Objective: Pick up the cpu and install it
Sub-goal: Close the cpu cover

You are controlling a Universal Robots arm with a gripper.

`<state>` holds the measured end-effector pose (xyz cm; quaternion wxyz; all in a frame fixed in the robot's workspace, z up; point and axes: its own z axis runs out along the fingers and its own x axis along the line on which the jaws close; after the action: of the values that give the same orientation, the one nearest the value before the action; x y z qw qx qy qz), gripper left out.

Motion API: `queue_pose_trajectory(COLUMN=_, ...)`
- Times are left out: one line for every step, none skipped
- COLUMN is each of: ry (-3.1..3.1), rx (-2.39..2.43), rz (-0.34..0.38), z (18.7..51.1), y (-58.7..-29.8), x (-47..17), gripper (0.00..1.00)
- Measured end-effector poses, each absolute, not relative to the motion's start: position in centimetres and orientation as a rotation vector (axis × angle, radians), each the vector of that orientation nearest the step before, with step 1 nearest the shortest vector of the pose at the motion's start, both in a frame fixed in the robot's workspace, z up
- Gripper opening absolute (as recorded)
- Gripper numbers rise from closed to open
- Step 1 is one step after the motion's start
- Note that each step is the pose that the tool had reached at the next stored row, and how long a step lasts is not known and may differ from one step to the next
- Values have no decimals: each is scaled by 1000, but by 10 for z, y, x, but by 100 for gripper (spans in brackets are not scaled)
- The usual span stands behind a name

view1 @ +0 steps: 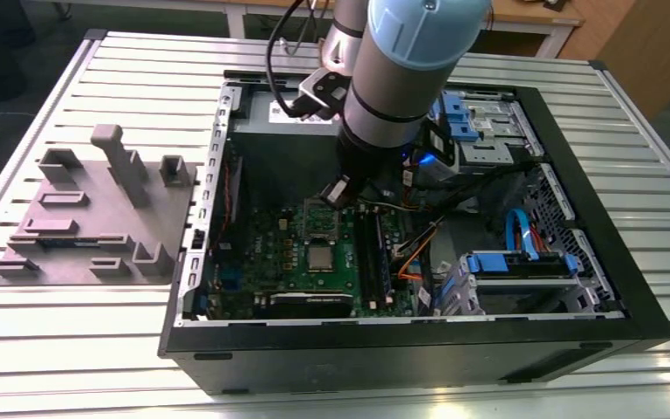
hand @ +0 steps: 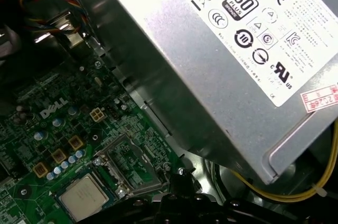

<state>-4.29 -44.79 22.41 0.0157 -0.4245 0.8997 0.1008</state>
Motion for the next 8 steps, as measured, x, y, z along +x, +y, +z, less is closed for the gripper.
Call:
queue_pose_trajectory(ry=2799, rx=-1321, rz=313, z=225, y=-448, x=-43, gripper=11)
queue_pose_trajectory(ry=2799, rx=-1321, rz=312, z=225, y=-448, x=-43, gripper=11)
queue_pose_trajectory(ry=2799, rx=-1321, rz=311, z=226, y=-448, x=-43, gripper=11)
queue_pose_trajectory(ry=2800, rx=-1321, rz=311, z=226, y=-448, x=-43, gripper=11)
queue_pose_trajectory(ry=2800, rx=-1321, rz=310, z=227, y=-448, x=-43, gripper=11)
queue_pose_trajectory(ry=2800, rx=-1321, rz=308, z=227, y=-448, x=-43, gripper=11)
queue_pose_trajectory(ry=2801, rx=-1322, rz=307, z=227, y=-448, x=-43, gripper=11)
queue_pose_trajectory(ry=2802, rx=-1322, rz=304, z=228, y=-448, x=-44, gripper=11)
